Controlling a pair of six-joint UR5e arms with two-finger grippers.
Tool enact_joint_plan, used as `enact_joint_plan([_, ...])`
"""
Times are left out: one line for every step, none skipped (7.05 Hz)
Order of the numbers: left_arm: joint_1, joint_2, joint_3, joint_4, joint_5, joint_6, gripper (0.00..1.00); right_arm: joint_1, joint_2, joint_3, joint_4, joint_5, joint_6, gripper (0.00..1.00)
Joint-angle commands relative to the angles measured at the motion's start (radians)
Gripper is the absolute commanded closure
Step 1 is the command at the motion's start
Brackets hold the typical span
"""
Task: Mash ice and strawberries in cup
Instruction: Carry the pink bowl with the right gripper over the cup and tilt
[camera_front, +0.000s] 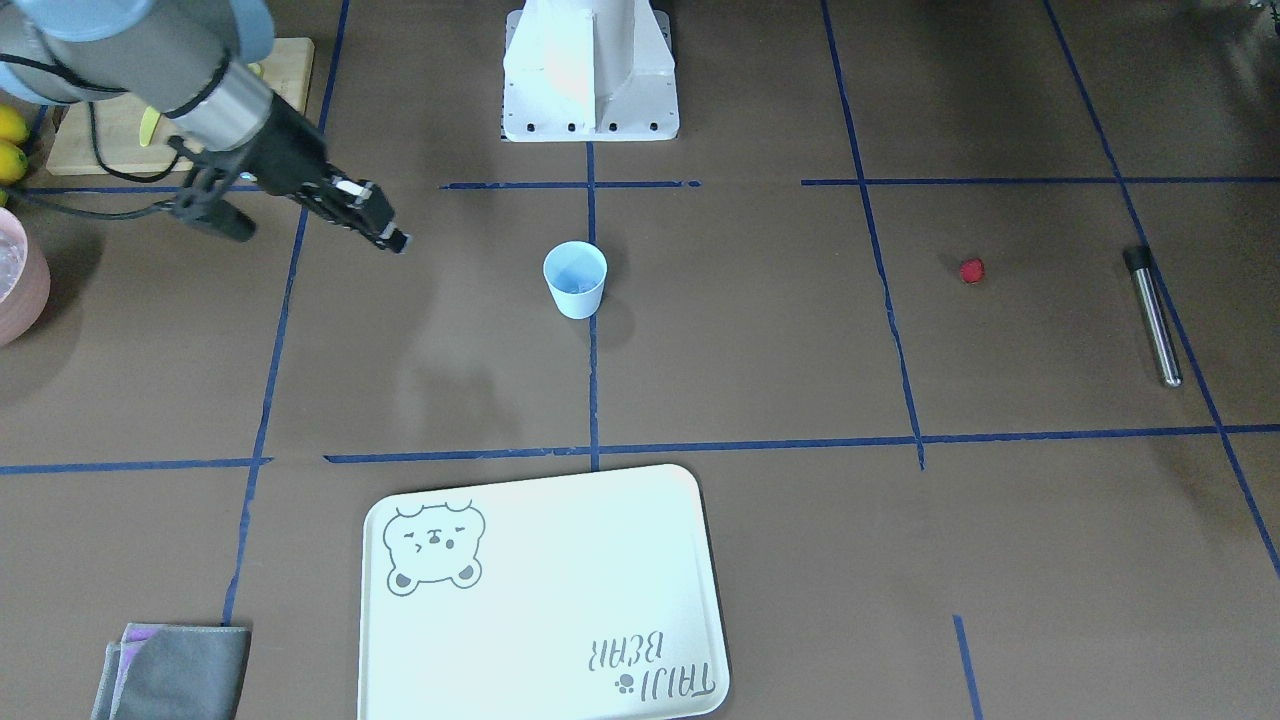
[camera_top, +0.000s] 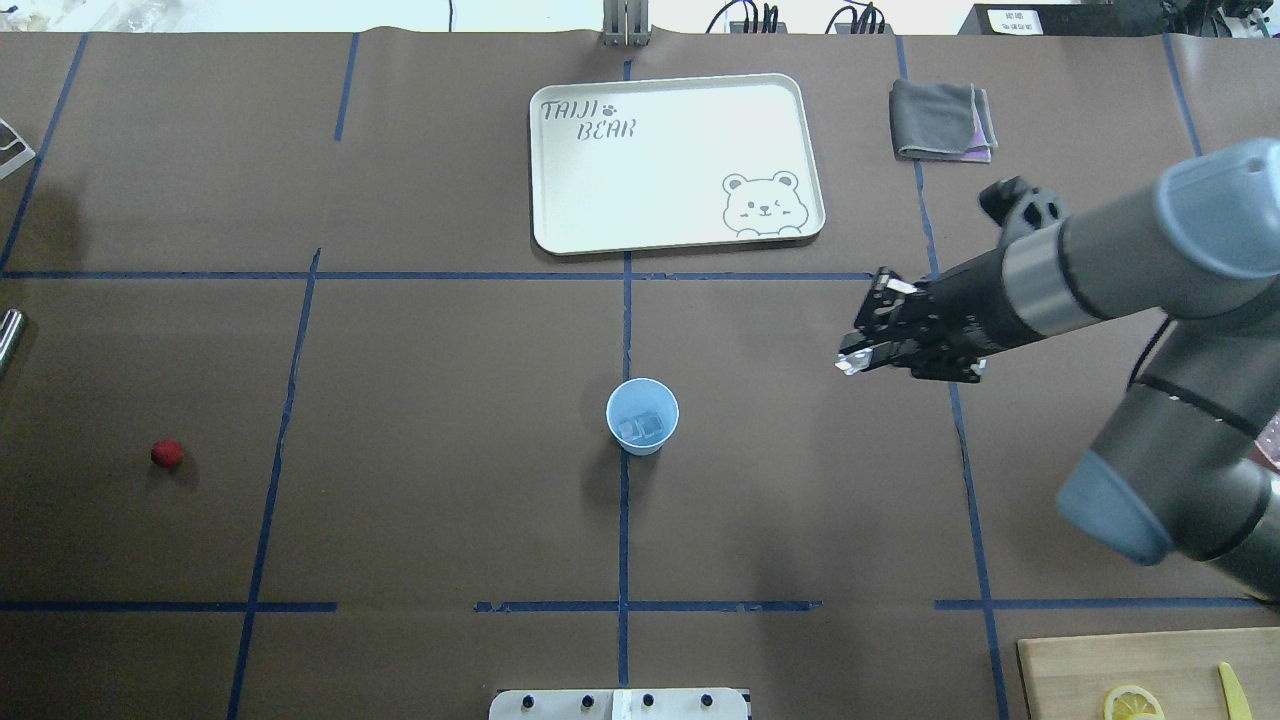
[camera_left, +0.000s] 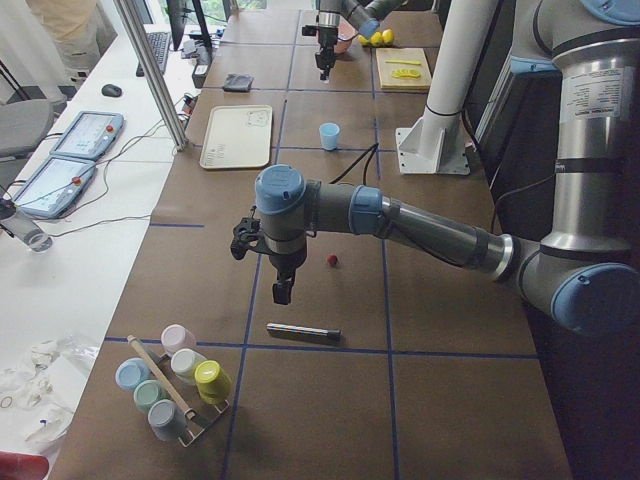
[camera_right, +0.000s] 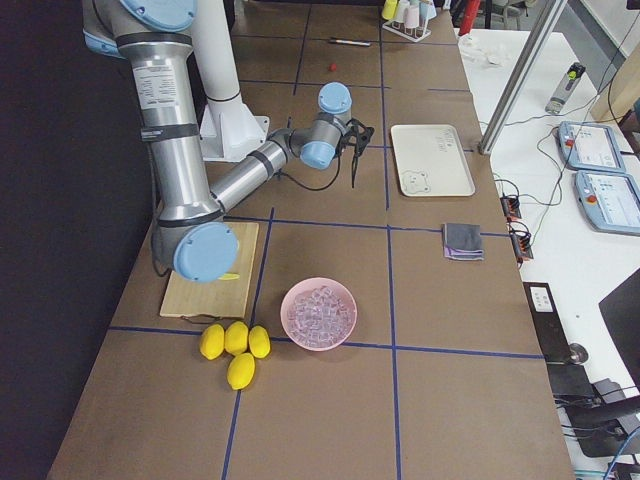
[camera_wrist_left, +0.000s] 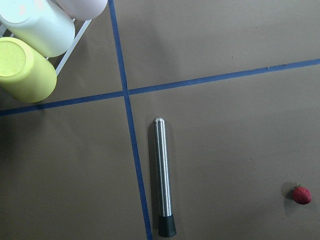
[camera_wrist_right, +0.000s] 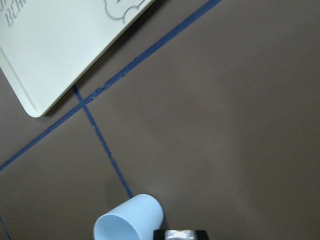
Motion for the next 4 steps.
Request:
enact_joint_plan([0.000,-0.001,0.006,-0.002,0.000,-0.002,0.00,-0.156,0.225,-0.106,-0.137,-0.199,0.103,1.00])
enact_joint_plan([0.000,0.000,0.009,-0.002,0.000,-0.002,0.00,-0.179,0.250,-0.137,-0.137,-0.238,0.112,1.00])
enact_joint_plan([0.002,0.000,0.013,-0.005,0.000,-0.002,0.00,-0.181,0.250,-0.137,-0.137,-0.240,0.114,1.00])
enact_joint_plan([0.002,0.000,0.011,-0.005,0.000,-0.002,0.00,-0.183,0.252,-0.137,-0.136,-0.240,0.114,1.00])
